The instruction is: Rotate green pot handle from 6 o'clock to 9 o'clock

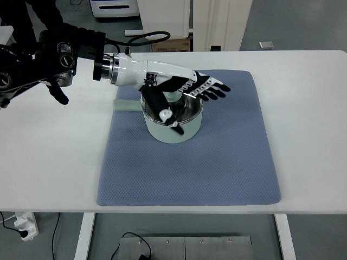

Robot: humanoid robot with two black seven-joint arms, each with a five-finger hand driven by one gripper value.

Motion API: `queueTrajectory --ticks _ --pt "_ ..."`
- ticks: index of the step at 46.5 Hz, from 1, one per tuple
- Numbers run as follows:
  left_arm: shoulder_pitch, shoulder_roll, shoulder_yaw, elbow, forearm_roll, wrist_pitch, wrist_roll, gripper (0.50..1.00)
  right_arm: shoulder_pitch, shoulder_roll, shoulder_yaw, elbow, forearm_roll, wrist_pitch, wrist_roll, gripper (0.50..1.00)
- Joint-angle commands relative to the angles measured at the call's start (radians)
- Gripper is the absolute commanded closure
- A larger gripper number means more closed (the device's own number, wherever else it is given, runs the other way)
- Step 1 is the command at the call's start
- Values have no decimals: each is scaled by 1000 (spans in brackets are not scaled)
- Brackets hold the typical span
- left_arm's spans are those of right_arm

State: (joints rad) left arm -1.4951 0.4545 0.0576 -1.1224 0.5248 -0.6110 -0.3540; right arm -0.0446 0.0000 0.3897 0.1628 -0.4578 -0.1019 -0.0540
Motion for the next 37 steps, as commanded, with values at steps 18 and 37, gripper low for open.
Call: queueTrajectory --ticks 18,37 --pt "136 -68 -48 461 -552 175 0 500 0 0 0 0 1 -1 0 500" --pt "299 -160 -171 610 -758 324 1 500 0 0 0 1 1 -1 0 500"
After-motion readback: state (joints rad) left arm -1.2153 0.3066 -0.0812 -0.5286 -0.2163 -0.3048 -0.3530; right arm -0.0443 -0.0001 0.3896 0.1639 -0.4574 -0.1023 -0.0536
